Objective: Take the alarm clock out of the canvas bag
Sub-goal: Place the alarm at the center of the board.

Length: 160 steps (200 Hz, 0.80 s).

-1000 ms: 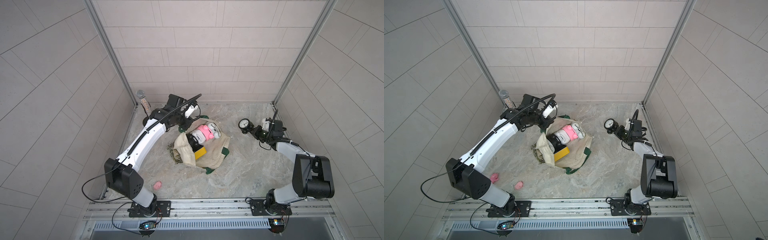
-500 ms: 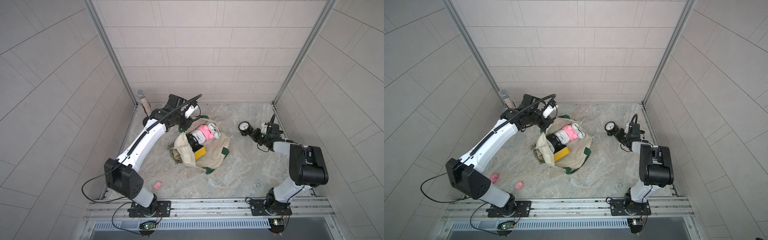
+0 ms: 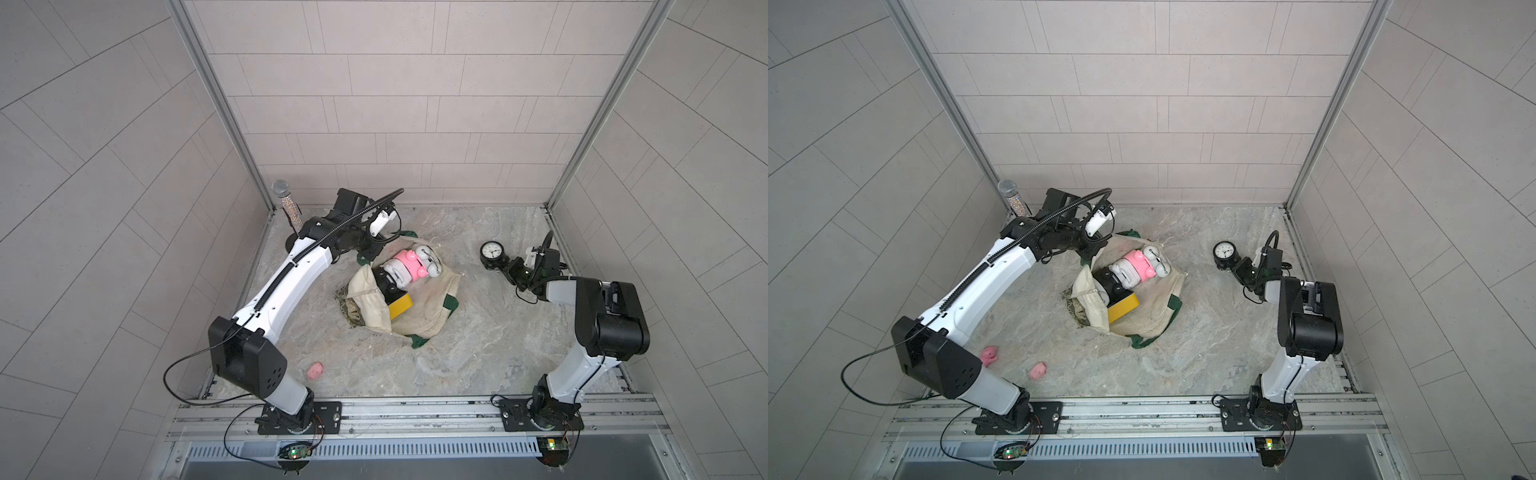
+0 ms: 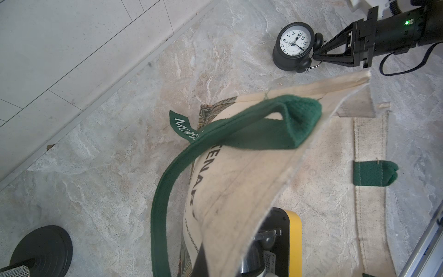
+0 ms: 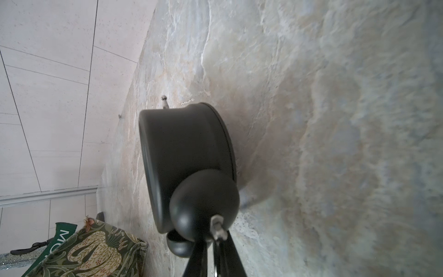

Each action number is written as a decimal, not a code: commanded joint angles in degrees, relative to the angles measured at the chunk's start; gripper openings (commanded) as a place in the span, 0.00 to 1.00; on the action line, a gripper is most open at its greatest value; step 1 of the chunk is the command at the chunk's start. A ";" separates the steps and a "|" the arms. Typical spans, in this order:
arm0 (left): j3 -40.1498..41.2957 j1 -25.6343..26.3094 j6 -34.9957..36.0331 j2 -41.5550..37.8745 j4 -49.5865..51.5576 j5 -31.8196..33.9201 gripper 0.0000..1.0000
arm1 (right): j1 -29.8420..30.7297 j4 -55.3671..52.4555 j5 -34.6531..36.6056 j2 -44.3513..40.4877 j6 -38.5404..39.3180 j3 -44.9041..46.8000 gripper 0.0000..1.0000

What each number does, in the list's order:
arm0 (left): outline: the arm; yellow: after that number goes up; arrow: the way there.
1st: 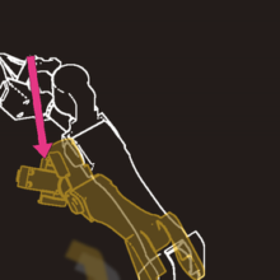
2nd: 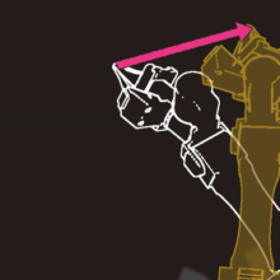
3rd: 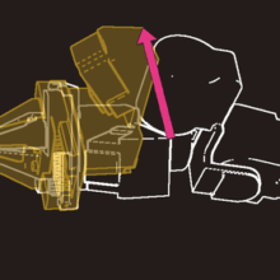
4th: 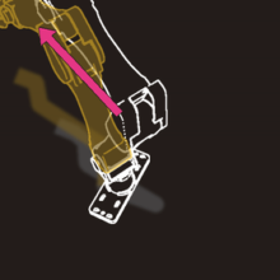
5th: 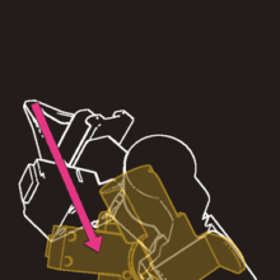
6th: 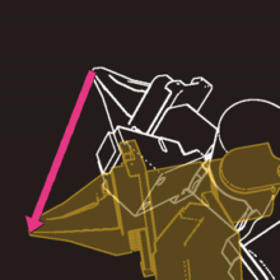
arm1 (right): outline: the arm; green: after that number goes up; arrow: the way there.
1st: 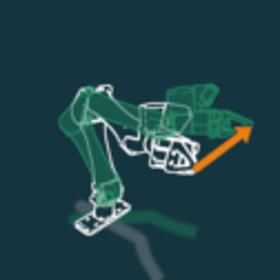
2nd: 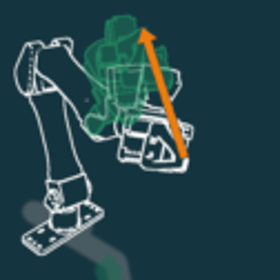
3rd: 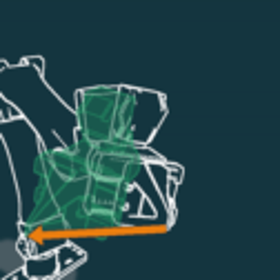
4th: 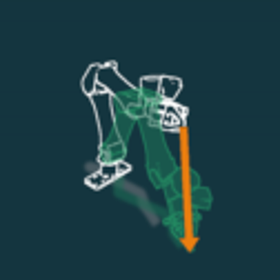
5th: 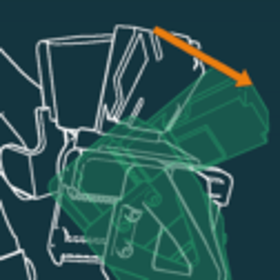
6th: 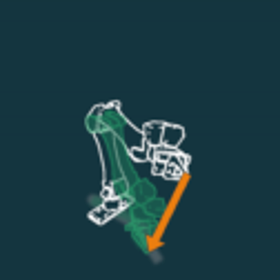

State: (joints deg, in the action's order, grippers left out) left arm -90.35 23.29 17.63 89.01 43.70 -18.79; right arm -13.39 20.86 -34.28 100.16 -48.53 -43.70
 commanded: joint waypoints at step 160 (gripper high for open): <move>-1.38 1.83 1.36 -3.89 -7.76 -0.97 0.00 | -8.01 2.11 -0.63 -0.94 0.55 2.07 0.34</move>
State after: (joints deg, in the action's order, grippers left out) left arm -90.35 24.45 18.02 89.01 43.79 -17.89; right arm -20.25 23.31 -34.96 102.43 -48.29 -42.92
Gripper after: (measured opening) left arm 0.058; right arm 0.331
